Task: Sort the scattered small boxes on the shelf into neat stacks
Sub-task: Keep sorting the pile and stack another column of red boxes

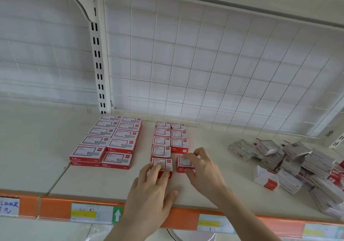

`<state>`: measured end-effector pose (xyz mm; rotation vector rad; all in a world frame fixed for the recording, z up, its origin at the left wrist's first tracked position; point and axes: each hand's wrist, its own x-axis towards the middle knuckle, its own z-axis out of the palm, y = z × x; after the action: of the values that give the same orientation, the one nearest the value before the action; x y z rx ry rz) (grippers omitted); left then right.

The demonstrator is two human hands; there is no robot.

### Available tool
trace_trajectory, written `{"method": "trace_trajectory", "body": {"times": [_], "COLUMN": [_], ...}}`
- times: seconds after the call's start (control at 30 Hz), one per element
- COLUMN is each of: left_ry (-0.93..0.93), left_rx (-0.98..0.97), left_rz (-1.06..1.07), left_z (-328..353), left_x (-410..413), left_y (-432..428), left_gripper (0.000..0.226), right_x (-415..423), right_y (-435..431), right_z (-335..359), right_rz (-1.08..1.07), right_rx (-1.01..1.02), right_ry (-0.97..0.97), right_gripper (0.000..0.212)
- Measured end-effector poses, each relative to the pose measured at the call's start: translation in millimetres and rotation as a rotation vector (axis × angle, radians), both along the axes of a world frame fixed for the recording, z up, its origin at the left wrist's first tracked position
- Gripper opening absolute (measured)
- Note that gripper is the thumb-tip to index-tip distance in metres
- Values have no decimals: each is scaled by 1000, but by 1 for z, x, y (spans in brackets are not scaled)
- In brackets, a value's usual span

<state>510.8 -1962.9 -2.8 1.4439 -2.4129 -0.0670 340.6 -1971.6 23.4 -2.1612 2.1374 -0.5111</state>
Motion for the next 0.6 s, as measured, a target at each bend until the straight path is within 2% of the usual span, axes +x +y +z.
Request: {"method": "trace_trajectory", "body": {"times": [0.2,0.3,0.6], "left_ry": [-69,-27,-56], "left_rx": [95,145,117], "left_rz": [-21,8,4], "left_z": [8,14,18], "left_x": [2,1,-2], "left_y": [2,5,9], "left_gripper": [56,59,61], "right_x": [6,7,11], "right_y": [-10,-13,-20], "right_z": [0,0,-2], "right_rz": [-25,-32,-30], "right_rx": [-2,-3,-33], "right_ry": [7,-1,-35], "right_gripper": [36,34,32]}}
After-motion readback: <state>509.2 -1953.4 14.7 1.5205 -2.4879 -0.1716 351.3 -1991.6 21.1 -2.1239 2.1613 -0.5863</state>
